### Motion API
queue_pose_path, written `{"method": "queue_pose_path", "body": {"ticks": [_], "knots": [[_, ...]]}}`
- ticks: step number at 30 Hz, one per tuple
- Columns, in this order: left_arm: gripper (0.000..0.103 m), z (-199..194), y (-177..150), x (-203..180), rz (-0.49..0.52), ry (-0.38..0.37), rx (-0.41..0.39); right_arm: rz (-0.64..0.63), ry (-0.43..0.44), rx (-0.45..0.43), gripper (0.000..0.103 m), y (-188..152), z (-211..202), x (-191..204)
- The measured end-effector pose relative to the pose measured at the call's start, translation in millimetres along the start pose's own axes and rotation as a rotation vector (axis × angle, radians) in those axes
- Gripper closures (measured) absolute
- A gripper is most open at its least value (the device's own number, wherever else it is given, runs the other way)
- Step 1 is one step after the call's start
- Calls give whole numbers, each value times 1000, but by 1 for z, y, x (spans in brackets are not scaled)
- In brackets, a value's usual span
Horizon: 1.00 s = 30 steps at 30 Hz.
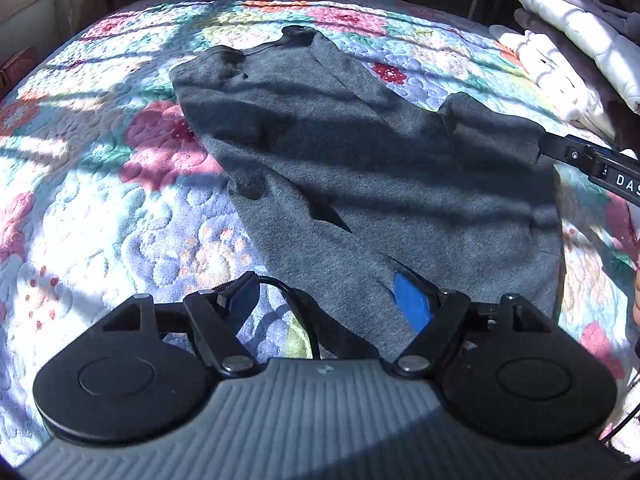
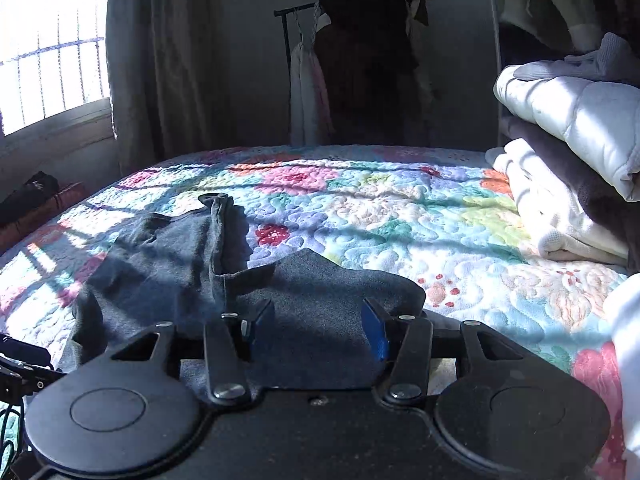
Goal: Fold clothes
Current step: 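Withdraw both tools from the lengthwise-folded shirt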
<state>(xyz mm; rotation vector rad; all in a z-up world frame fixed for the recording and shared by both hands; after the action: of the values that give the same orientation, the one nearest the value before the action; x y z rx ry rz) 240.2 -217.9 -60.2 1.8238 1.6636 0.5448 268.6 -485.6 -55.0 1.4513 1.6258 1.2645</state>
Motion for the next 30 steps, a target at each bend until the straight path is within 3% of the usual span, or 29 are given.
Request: {"method": "queue_pose_path", "body": {"ticks": [6, 8, 10, 14, 16, 18, 22, 24, 26, 27, 28, 29, 30], "knots": [[28, -74, -14, 37, 1, 60, -7, -110, 186, 22, 49, 7, -18, 81], [26, -100, -15, 47, 35, 51, -55, -111, 282, 39, 49, 7, -34, 108], [24, -103, -18, 54, -21, 11, -67, -108, 335, 62, 49, -3, -57, 131], [25, -98, -24, 66, -187, -103, -81, 56, 230, 197, 49, -36, -88, 141], [29, -86, -27, 65, -264, -201, -116, 92, 203, 249, 50, -50, -104, 141], [43, -73, -27, 61, -290, -263, -118, 144, 183, 304, 50, -59, -115, 138], [40, -53, -20, 46, -265, -353, -66, 246, 140, 368, 50, -64, -132, 138], [29, -46, -18, 37, -227, -361, -36, 236, 120, 383, 50, -60, -141, 148], [12, -32, -19, 21, -49, -305, 5, 233, 119, 375, 50, -50, -155, 162], [12, -25, -21, 15, 26, -274, 25, 245, 112, 360, 50, -43, -164, 167], [13, -19, -26, 15, 74, -239, 42, 252, 92, 347, 50, -35, -173, 170], [25, -12, -31, 14, 122, -204, 59, 250, 67, 337, 50, -29, -181, 173], [48, -7, -36, 16, 140, -186, 73, 248, 43, 328, 50, -23, -188, 176]]}}
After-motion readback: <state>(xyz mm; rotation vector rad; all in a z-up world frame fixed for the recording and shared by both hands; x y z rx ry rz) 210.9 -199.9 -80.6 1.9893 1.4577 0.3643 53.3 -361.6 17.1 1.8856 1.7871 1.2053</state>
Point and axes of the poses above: each gripper's, at about its wrist camera, not at the fingertips, and z roughly the way its jaws point, x to its left, y to its top, the point moved 4 cm from there along z, roughly the way its jaws point, and after that the axes turned 7 degrees about -x, right-handed, at the moved point
